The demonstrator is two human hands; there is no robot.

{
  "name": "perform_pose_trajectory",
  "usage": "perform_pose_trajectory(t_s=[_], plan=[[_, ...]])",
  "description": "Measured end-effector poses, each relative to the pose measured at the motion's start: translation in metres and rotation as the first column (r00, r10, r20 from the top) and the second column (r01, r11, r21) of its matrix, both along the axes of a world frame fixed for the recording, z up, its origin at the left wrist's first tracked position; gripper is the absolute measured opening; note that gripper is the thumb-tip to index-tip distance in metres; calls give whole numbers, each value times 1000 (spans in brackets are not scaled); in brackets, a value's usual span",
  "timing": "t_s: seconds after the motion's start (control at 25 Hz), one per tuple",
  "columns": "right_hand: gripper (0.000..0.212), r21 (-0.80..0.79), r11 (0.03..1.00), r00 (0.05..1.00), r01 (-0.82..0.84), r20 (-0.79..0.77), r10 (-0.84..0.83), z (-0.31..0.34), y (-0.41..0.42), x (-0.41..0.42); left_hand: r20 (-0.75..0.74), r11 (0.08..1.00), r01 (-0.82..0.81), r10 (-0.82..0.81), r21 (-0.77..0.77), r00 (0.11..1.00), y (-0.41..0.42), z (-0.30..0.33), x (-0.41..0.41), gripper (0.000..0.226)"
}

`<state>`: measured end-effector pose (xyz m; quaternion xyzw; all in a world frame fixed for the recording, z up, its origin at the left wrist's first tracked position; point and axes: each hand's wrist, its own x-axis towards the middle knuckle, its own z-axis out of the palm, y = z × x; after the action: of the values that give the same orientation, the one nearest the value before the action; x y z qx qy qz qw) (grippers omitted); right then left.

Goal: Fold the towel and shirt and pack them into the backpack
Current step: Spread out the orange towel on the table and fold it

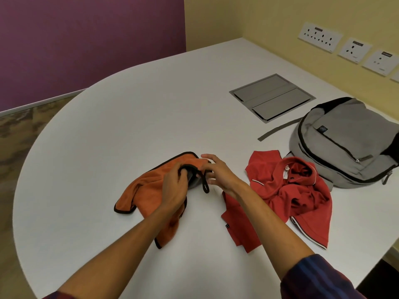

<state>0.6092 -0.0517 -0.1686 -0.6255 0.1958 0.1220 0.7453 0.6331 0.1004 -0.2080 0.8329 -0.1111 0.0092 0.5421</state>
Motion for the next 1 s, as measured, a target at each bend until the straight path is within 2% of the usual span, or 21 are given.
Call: perform_pose_trajectory(t_s=[0.04,0.08,0.16,0.24,0.28,0.36,0.44,0.56,0.68,0.84,0.92,1.0], plan=[[49,-209,976,994,-56,77,74,1,1,-3,0,1000,15,-15,6,1000,1,6,4,25],[52,-423,903,977,-81,143,155,0,3,-5,2,999,38,-38,28,999,2,11,8,25],[52,-776,629,934,-49,187,304,-7,5,-8,8,992,108,-108,69,994,7,16,15,25],[34,-930,358,902,85,225,369,-11,8,-6,26,979,168,-172,111,985,11,20,17,25],[26,-946,297,898,132,241,369,-9,10,-4,41,972,190,-197,137,979,13,22,17,25],[28,-949,277,901,152,248,356,-5,13,3,65,955,210,-228,211,971,18,25,17,24],[34,-926,325,905,193,296,307,6,11,7,60,912,178,-215,370,975,27,27,21,20],[25,-892,336,912,301,372,170,25,-9,16,15,830,56,-77,554,997,59,24,38,25],[26,-908,272,928,319,357,103,37,-38,27,-42,833,-31,65,552,997,96,24,63,32],[27,-950,160,956,268,283,82,36,-69,59,-7,819,-81,103,568,995,117,48,115,20],[26,-928,174,942,331,335,-8,47,-81,75,35,824,-122,123,554,992,119,72,146,17],[26,-885,172,902,432,427,-68,68,-90,86,157,833,-203,141,514,977,116,101,169,19]])
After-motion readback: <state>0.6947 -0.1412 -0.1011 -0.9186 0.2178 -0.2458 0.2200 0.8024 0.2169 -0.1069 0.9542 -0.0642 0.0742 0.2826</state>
